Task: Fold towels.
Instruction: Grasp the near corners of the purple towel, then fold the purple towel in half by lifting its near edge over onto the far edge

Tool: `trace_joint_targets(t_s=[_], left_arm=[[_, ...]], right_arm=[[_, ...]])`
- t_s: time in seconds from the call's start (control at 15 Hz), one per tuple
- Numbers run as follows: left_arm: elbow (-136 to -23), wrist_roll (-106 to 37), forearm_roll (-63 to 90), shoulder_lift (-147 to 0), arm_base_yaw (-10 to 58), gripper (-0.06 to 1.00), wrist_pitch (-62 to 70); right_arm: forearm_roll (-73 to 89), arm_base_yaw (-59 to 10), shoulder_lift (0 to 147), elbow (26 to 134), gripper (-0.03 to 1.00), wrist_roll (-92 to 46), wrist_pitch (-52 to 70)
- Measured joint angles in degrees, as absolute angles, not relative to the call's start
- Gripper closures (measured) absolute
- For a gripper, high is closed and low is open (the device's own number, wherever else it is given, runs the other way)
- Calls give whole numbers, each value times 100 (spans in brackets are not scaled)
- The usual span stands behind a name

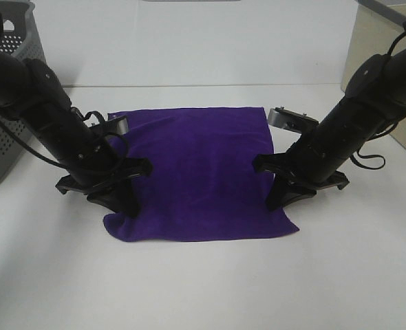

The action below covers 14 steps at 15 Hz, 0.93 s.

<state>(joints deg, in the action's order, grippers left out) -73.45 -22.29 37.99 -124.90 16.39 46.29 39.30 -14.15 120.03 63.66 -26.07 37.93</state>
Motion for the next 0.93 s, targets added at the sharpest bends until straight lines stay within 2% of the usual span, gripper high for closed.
trace_joint_targets(t_s=[0.27, 0.53, 0.73, 0.93], left_arm=[[-7357, -2229, 3312, -12364, 1639, 94, 4968], [-7357, -2229, 3123, -11534, 1639, 94, 5053], [-7500, -2212, 3071, -11110, 1639, 94, 4727], [-8182, -2212, 2951, -11219, 1639, 94, 4326]], right_arm=[[3701, -1421, 11797, 6291, 94, -2590, 3994], [3713, -1427, 10812, 6285, 94, -2567, 3925], [3673, -1427, 10777, 6921, 94, -2567, 3908], [3352, -1427, 11264, 8147, 94, -2555, 3919]])
